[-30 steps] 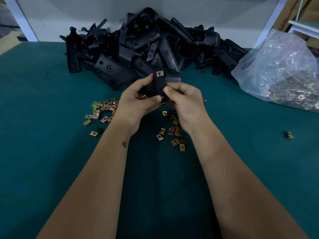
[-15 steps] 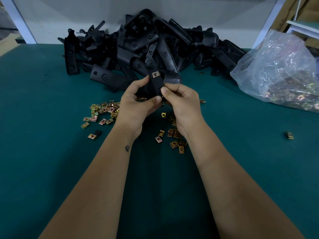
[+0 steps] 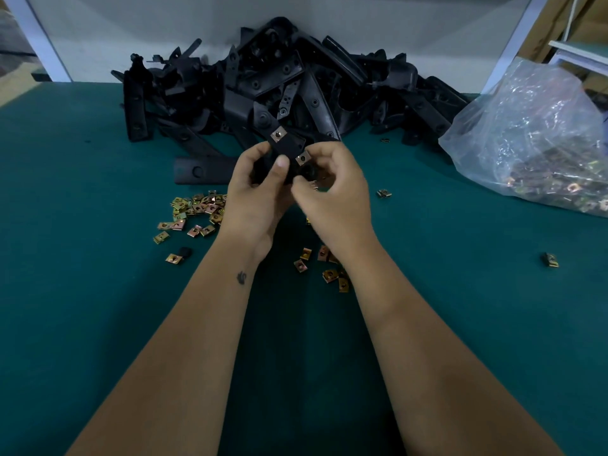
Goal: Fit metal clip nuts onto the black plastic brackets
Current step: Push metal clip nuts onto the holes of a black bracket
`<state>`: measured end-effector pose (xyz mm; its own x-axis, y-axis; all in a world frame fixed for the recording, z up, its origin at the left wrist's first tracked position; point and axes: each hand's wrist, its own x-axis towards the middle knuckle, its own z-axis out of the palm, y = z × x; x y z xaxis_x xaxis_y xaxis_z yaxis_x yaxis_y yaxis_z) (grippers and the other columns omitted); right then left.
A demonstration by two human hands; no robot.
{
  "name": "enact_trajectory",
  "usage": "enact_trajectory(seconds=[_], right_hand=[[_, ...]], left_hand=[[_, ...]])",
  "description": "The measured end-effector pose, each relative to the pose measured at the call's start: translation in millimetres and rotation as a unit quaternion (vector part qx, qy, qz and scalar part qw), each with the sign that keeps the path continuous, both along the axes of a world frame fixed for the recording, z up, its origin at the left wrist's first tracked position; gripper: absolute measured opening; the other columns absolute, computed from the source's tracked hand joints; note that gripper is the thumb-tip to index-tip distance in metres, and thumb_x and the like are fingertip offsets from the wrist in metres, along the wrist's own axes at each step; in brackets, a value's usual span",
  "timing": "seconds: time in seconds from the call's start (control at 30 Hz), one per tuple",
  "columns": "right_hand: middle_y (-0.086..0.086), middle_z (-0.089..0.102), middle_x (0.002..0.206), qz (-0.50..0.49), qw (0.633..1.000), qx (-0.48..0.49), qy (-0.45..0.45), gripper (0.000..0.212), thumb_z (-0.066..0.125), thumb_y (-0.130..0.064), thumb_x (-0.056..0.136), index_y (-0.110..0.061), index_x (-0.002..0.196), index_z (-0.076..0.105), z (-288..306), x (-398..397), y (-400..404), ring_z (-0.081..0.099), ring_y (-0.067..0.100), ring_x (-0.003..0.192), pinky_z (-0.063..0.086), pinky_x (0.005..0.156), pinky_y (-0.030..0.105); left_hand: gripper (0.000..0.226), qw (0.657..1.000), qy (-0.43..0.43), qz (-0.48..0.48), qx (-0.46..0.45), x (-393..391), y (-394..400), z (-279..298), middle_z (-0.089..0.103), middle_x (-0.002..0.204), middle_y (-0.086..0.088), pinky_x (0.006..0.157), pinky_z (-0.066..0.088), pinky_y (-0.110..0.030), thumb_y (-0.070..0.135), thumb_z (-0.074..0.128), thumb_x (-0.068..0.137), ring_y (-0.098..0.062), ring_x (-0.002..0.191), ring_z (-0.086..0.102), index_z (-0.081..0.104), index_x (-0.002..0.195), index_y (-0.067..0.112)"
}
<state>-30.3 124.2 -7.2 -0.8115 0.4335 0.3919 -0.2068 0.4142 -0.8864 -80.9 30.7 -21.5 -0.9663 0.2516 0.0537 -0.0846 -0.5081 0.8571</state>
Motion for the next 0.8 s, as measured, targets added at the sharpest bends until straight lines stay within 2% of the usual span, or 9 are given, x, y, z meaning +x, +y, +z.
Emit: enact_trajectory(seconds=[0.1,0.2,0.33,0.47,0.53,0.67,0.73,0.8], right_hand=[[-0.006,0.063,0.1,-0.06,0.99,0.128,0.004,0.029,0.072,-0.023,0.083,-0.016,0.108,0.059,-4.0,-2.0,-1.6,0.058,0.011,0.098,0.05,0.08,0.029],[-0.007,0.062,0.097,-0.125,0.974,0.191,0.01,0.025,0.073,-0.031,0.083,-0.018,0.098,0.058,-6.1,-2.0,1.4,0.053,0.01,0.094,0.043,0.073,0.024],[-0.001,0.065,0.096,-0.133,0.971,0.195,0.031,0.023,0.074,-0.028,0.084,-0.012,0.096,0.062,-6.6,-0.9,2.0,0.056,0.015,0.094,0.044,0.074,0.027],[0.003,0.066,0.098,-0.121,0.973,0.196,0.025,0.019,0.072,-0.024,0.086,-0.011,0.095,0.062,-6.7,-2.0,3.5,0.058,0.022,0.094,0.047,0.079,0.039],[0.003,0.065,0.096,-0.12,0.973,0.192,0.032,0.018,0.072,-0.024,0.086,-0.011,0.094,0.062,-7.7,-1.8,4.1,0.058,0.023,0.093,0.047,0.079,0.04],[-0.001,0.065,0.095,-0.117,0.977,0.174,0.04,0.018,0.072,-0.026,0.086,-0.014,0.093,0.061,-7.9,-2.7,3.6,0.057,0.017,0.092,0.047,0.077,0.033],[-0.004,0.065,0.094,-0.12,0.979,0.157,0.044,0.018,0.073,-0.026,0.085,-0.016,0.093,0.06,-7.3,-3.0,3.2,0.056,0.013,0.091,0.044,0.075,0.026],[-0.008,0.063,0.091,-0.131,0.982,0.128,0.05,0.017,0.073,-0.026,0.085,-0.02,0.091,0.058,-6.2,-1.8,4.5,0.056,0.01,0.09,0.042,0.073,0.018]], left_hand=[[0.014,1.0,-0.021,0.002,0.013,0.4,2.8,-0.2,0.073,0.095,0.002,0.071,0.058,-0.027,0.013,0.055,0.1,-0.011,0.083,0.07,0.061,0.11,0.02],[0.011,0.999,-0.042,-0.025,0.02,1.7,5.6,-0.8,0.073,0.097,-0.001,0.071,0.059,-0.03,0.014,0.056,0.099,-0.013,0.085,0.069,0.063,0.104,0.021],[0.01,0.997,-0.061,-0.03,0.04,1.6,6.2,-1.3,0.073,0.097,-0.002,0.076,0.06,-0.032,0.013,0.059,0.098,-0.015,0.086,0.069,0.065,0.099,0.02],[0.008,0.997,-0.06,-0.041,0.037,3.5,6.8,-0.7,0.074,0.092,0.0,0.072,0.059,-0.029,0.015,0.059,0.098,-0.014,0.081,0.07,0.064,0.1,0.021],[0.008,0.996,-0.063,-0.045,0.04,4.1,7.0,-0.1,0.074,0.091,0.001,0.071,0.059,-0.029,0.015,0.059,0.098,-0.013,0.08,0.07,0.064,0.098,0.022],[0.016,0.997,-0.048,-0.03,0.047,5.2,6.7,1.6,0.073,0.101,-0.002,0.074,0.058,-0.031,0.014,0.061,0.097,-0.015,0.084,0.07,0.063,0.109,0.025],[0.034,0.998,-0.044,0.012,0.047,5.9,6.7,3.0,0.069,0.112,-0.003,0.075,0.058,-0.031,0.013,0.063,0.095,-0.016,0.083,0.07,0.057,0.121,0.034],[0.053,0.995,-0.059,0.075,0.044,5.3,4.0,5.0,0.064,0.112,0.0,0.073,0.059,-0.031,0.012,0.065,0.094,-0.019,0.082,0.071,0.046,0.131,0.045]])
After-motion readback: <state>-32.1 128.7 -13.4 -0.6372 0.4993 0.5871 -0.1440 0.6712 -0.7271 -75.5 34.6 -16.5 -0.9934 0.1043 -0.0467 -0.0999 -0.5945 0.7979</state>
